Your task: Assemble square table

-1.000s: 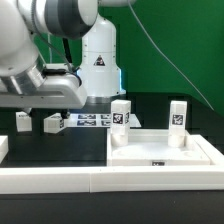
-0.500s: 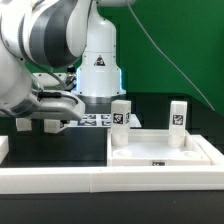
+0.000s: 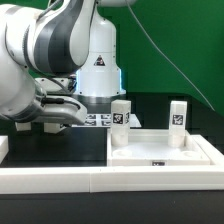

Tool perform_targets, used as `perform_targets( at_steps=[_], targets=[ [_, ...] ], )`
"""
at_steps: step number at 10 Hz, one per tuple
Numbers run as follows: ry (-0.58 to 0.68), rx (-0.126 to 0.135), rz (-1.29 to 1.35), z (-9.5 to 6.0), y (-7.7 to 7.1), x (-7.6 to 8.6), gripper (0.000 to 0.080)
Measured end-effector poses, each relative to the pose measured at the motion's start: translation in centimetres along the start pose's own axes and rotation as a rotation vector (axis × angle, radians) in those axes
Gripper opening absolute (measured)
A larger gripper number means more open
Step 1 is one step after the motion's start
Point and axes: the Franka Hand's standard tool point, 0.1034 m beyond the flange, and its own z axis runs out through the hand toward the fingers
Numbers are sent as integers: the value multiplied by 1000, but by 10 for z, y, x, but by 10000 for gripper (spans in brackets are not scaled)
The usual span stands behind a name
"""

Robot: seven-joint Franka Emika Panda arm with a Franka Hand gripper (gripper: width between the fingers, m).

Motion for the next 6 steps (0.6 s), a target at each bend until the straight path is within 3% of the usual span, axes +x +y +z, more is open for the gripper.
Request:
perform_targets(
  at_steps=[2, 4, 5, 6],
  targets=[
    [11, -6, -3, 1, -1, 2, 648],
    [12, -7, -5, 1, -2, 3, 366],
    [13, -9, -6, 0, -4, 3, 366],
    [13, -12, -10, 0, -6, 3, 288]
  ],
)
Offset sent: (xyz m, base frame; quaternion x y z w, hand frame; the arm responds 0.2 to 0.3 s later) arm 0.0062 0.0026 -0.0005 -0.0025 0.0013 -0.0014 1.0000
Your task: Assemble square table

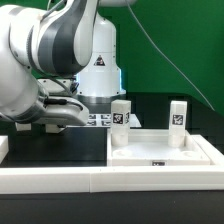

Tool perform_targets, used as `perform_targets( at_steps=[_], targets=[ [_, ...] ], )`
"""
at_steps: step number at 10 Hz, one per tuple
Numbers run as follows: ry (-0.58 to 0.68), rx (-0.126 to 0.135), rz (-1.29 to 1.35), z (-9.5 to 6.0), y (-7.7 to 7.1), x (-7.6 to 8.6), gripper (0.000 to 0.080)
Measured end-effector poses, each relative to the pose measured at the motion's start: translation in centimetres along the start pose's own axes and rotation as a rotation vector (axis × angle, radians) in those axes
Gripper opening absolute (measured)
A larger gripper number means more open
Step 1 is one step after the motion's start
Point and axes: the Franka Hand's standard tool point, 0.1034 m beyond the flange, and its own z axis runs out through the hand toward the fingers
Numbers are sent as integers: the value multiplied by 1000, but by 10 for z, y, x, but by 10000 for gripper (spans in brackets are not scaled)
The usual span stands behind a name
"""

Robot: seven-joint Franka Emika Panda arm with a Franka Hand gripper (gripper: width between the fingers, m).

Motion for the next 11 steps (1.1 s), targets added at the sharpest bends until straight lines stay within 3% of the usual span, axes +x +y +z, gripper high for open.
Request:
perform_targets(
  at_steps=[3, 5, 8, 11],
  targets=[
    [13, -21, -18, -8, -8, 0, 288],
    [20, -37, -39, -30, -20, -9, 288],
    [67, -34, -49, -60, -32, -13, 290],
    [98, -39, -48, -60, -29, -8, 290]
  ],
)
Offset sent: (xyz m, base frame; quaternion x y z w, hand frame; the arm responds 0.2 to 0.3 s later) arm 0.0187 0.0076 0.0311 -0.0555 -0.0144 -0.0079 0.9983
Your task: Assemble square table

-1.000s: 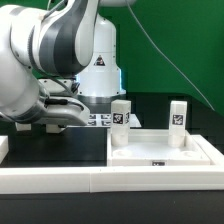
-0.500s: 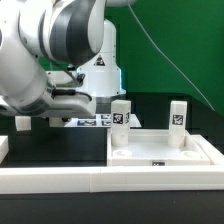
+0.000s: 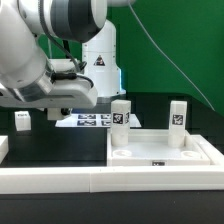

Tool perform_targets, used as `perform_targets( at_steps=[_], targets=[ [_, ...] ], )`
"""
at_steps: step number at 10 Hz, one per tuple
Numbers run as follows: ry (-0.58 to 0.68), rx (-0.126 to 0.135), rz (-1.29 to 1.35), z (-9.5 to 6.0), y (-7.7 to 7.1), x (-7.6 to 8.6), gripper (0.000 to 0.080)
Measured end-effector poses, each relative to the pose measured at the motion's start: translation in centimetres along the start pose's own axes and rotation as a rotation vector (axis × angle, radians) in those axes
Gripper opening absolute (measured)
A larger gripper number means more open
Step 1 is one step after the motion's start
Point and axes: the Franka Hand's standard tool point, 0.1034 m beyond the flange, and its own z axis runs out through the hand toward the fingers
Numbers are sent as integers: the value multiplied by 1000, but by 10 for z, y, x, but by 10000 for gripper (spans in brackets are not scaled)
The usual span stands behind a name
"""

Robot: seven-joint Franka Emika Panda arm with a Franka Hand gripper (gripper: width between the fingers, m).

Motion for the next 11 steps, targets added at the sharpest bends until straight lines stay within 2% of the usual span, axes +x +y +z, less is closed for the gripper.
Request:
perform_targets(
  at_steps=[1, 2, 3, 4, 5, 6, 7, 9, 11],
  targets=[
    [113, -18, -7, -6, 0, 12, 290],
    [148, -14, -2, -8, -4, 7, 290],
    [215, 1, -9, -26, -15, 6, 290],
    [318, -7, -28, -48, -25, 7, 290],
    [404, -10, -43, -57, -32, 2, 290],
    [428, -15, -59, -62, -34, -1, 290],
    [531, -25, -54, -69, -32, 7, 290],
    [644, -28, -44, -66, -31, 7, 290],
    [813, -32, -46, -89, -37, 18, 290]
  ],
)
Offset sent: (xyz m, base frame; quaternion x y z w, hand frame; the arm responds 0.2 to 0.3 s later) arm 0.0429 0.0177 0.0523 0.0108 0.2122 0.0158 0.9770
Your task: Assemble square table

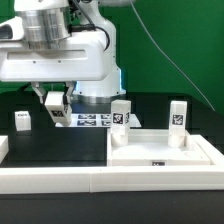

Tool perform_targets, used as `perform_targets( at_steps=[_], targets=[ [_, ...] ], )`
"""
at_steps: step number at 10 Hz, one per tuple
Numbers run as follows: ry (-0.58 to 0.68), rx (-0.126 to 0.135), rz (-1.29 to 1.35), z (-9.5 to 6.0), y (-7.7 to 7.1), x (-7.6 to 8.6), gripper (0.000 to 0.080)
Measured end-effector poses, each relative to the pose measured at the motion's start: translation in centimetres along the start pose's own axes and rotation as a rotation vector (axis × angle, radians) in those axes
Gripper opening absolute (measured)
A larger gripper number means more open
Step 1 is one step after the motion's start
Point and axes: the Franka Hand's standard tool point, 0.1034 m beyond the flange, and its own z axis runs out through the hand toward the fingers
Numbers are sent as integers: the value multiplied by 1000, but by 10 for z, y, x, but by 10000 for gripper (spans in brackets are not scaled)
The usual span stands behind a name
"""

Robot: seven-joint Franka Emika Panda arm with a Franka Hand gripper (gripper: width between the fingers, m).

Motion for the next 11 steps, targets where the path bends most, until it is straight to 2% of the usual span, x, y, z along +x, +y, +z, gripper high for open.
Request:
perform_targets(
  at_steps=[1, 2, 3, 5, 6, 7, 9, 10, 11],
  targets=[
    [53, -9, -9, -4, -6, 10, 290],
    [141, -32, -24, -8, -14, 20, 290],
    [181, -52, -36, -6, -20, 16, 290],
    [297, -89, -46, -6, -12, 18, 290],
    [348, -103, -45, -7, -14, 18, 290],
    [333, -79, -24, -6, -33, 17, 290],
    [339, -53, -24, -12, -66, 23, 290],
    [291, -20, 28, -14, -85, 25, 290],
    [300, -24, 14, -16, -84, 27, 290]
  ],
)
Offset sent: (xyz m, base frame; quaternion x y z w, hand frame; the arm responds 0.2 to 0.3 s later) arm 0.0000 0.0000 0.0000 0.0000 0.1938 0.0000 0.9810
